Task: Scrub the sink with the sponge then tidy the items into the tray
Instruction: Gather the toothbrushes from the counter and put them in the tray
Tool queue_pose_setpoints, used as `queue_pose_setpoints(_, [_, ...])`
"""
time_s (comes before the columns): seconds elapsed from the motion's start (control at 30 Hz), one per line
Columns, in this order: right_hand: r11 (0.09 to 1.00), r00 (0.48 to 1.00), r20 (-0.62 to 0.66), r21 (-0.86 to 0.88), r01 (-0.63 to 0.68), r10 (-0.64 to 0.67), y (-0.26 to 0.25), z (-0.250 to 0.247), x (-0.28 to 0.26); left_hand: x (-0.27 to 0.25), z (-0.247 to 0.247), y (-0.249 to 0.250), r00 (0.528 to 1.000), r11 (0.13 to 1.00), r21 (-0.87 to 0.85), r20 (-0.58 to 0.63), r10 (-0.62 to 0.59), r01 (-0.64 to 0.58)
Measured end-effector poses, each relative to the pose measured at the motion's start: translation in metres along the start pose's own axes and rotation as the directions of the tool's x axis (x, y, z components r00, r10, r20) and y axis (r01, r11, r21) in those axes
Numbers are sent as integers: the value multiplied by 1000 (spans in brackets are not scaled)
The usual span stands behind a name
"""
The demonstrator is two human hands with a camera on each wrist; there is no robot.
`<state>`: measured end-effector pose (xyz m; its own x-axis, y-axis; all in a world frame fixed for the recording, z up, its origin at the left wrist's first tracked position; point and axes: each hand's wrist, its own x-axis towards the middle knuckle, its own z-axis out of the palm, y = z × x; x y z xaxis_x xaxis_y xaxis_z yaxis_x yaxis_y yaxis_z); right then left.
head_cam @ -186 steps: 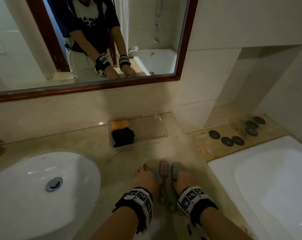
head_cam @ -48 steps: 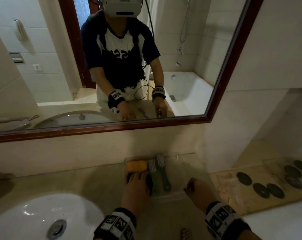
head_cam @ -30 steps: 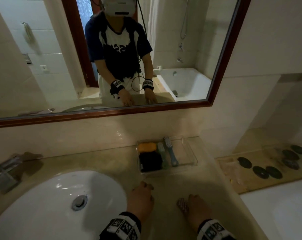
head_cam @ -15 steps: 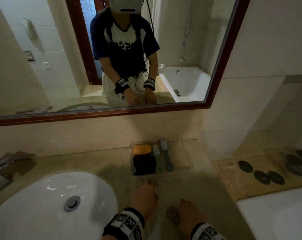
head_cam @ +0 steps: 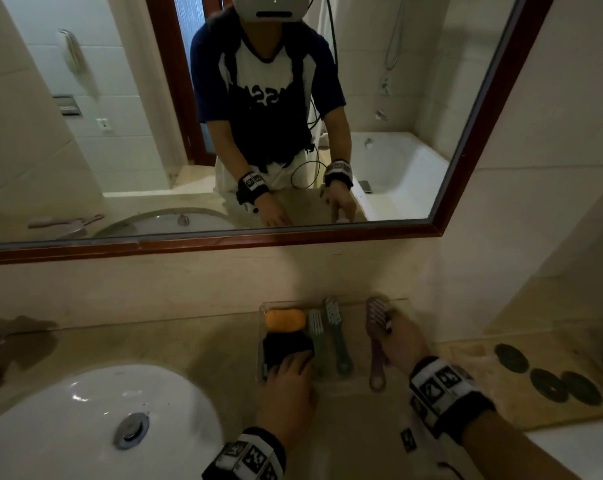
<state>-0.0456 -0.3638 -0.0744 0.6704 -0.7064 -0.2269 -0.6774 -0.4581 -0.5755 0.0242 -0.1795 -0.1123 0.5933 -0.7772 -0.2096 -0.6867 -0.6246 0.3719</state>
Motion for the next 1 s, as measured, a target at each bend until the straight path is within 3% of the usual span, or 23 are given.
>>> queue_pose_setpoints(0.13, [1000, 1000, 2, 12, -14, 14, -10, 4, 33, 4, 13, 2, 984, 980, 141, 128, 121, -138])
queue_pose_setpoints(0.2, [997, 996, 45, 23, -72, 71, -9, 14, 44, 7, 18, -2, 976, 982, 129, 186, 110, -135])
queue_pose_setpoints(0.3, [993, 990, 80, -32, -115, 117, -7, 28, 56, 15, 37, -11, 988, 981, 168, 137, 72, -94])
queue_pose_setpoints(0.37, [987, 986, 85, -90, -136, 144, -5, 35, 61, 16, 37, -10, 980, 980, 167, 187, 75, -107])
queue_pose_setpoints(0.57, [950, 979, 151, -299, -89, 139, -1, 46, 63, 18, 55, -13, 983, 980, 167, 162, 83, -110])
queue_pose_setpoints(0.67, [941, 979, 156, -329, -76, 134, -3, 46, 58, 12, 37, -1, 978, 968, 211, 181, 100, -138])
queue_pose_setpoints(0.73, [946, 983, 123, -310, -92, 136, -6, 41, 52, 7, 26, -1, 988, 989, 90, 111, 109, -120])
queue_pose_setpoints(0.8, [960, 990, 71, -261, -100, 122, -13, 34, 45, 1, 15, -5, 993, 990, 72, 24, 120, -121])
queue_pose_setpoints(1.0, [973, 1000, -26, -233, 8, -14, -58, 27, 14, -37, -29, -39, 984, 999, -44, -179, -9, 1])
